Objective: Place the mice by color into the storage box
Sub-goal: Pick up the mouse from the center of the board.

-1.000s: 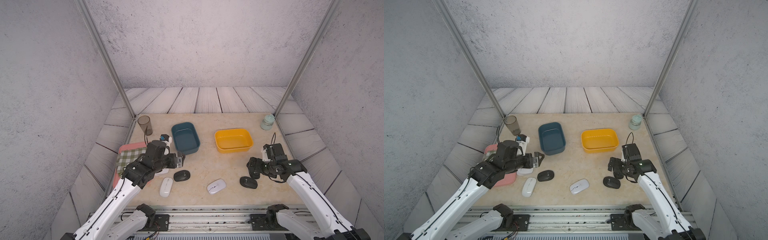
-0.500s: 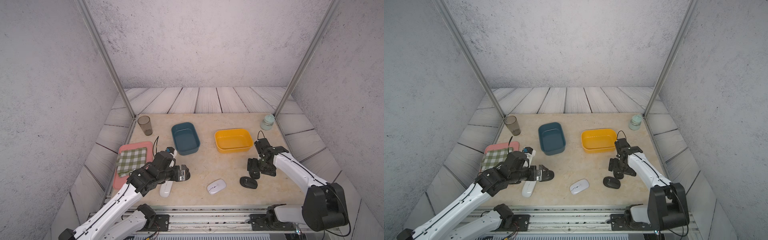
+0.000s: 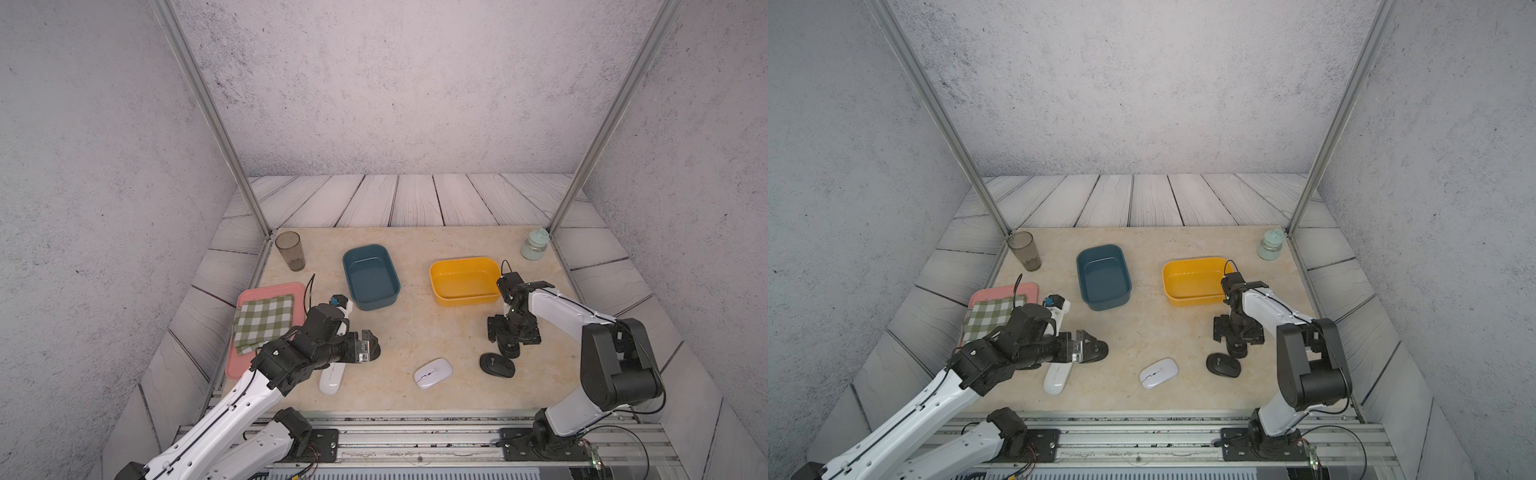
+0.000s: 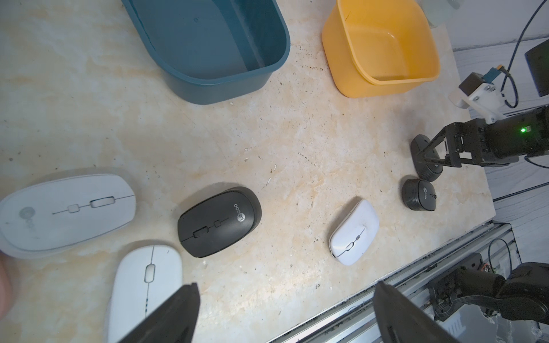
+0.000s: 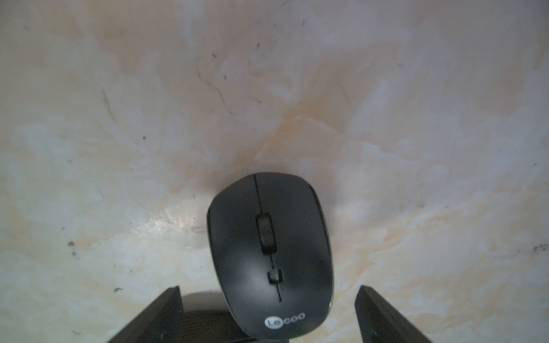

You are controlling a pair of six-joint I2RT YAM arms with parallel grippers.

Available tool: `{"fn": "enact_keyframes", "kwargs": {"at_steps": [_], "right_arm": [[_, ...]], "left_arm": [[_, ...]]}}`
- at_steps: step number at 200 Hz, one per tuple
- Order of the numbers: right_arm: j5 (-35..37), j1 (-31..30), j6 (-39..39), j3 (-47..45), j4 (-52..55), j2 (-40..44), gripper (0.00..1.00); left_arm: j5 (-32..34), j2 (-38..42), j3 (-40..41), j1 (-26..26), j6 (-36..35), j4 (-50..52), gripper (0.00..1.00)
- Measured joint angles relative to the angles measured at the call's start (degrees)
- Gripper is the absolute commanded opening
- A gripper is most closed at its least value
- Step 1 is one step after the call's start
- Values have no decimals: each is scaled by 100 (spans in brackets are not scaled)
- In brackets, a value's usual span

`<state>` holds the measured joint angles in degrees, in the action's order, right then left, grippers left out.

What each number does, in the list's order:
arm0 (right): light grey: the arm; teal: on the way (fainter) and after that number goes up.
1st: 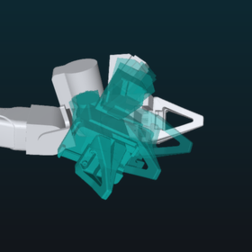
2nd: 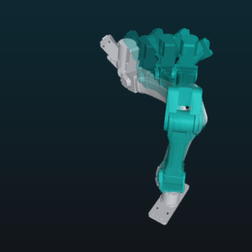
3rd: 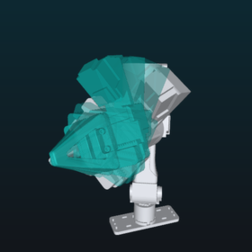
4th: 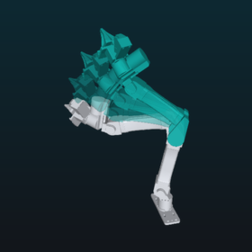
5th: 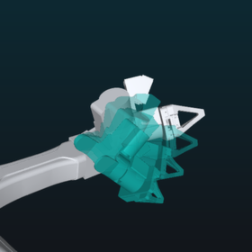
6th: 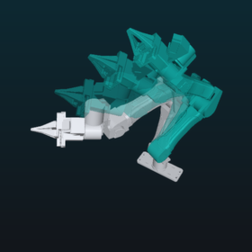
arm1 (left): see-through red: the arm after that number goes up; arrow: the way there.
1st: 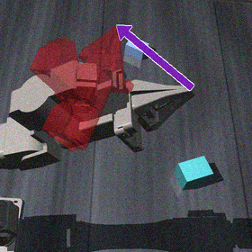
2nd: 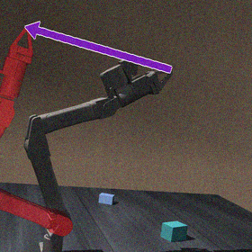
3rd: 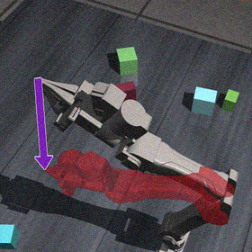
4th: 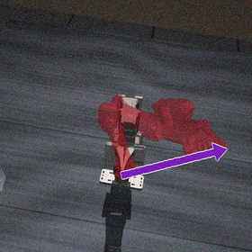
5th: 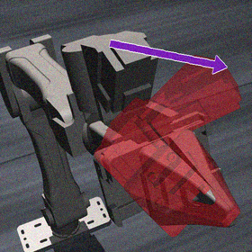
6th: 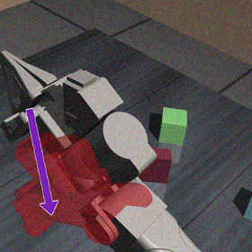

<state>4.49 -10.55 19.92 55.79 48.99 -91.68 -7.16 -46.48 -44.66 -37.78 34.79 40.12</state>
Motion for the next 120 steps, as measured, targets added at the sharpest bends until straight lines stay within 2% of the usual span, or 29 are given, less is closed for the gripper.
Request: {"fn": "enact_keyframes", "kwargs": {"at_steps": [52,101,120], "right_arm": [[-160,17,22,-92,-144,-122,77],[-251,22,105,-116,-254,-186,54],[-251,22,129,-114,-225,-153,49]], "left_arm": [[4,-4,0,0,-2,0,98],[2,22,0,87,-92,72,98],[2,92,-2,181,-138,122,98]]}}
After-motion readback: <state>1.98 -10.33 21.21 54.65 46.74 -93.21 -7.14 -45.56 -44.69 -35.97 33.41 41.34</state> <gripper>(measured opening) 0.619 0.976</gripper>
